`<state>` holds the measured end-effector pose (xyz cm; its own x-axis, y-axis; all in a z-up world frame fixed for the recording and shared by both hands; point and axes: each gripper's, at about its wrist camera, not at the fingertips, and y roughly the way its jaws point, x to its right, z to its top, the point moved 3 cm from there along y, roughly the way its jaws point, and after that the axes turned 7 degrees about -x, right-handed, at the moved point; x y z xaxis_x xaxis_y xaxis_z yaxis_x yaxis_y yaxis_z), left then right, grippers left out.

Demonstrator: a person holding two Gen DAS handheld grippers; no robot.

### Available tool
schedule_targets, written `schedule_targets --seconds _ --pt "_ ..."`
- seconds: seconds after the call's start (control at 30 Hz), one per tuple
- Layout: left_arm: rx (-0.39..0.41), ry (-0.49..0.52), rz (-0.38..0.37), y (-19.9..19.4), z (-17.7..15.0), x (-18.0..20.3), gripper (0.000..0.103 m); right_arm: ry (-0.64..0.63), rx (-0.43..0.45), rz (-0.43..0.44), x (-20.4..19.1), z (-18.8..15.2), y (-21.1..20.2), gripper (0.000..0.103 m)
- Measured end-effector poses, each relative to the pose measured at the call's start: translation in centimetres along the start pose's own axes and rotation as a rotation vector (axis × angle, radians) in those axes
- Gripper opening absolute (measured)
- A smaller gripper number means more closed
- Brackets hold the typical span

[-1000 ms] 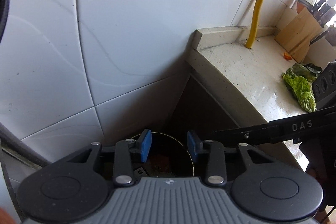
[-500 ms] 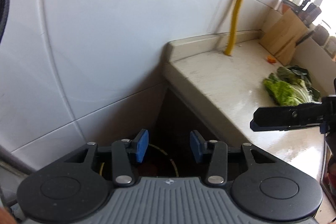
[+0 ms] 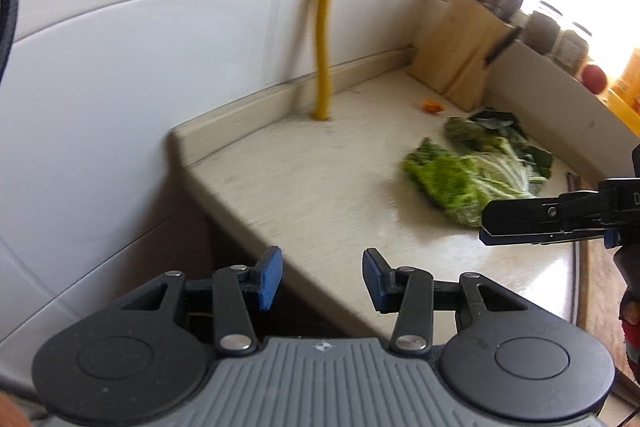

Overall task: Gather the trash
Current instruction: 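Move both tools back over the countertop toward the vegetable pile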

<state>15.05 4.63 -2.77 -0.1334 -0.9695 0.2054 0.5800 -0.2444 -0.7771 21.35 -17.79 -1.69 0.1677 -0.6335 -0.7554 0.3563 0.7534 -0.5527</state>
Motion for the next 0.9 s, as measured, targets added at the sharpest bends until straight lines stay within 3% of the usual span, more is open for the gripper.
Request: schedule_targets --seconds 0.6,0.9 --pt "-0.019 0.203 -0.064 2.4 2.1 11.5 0.049 0.073 0.143 -0.119 6.9 -2.3 -8.4 0.084" --pt "-0.038 0.272 -0.069 3.8 2.3 15.9 0.049 0.055 0.189 -0.24 9.2 -3.6 -11.5 0.087"
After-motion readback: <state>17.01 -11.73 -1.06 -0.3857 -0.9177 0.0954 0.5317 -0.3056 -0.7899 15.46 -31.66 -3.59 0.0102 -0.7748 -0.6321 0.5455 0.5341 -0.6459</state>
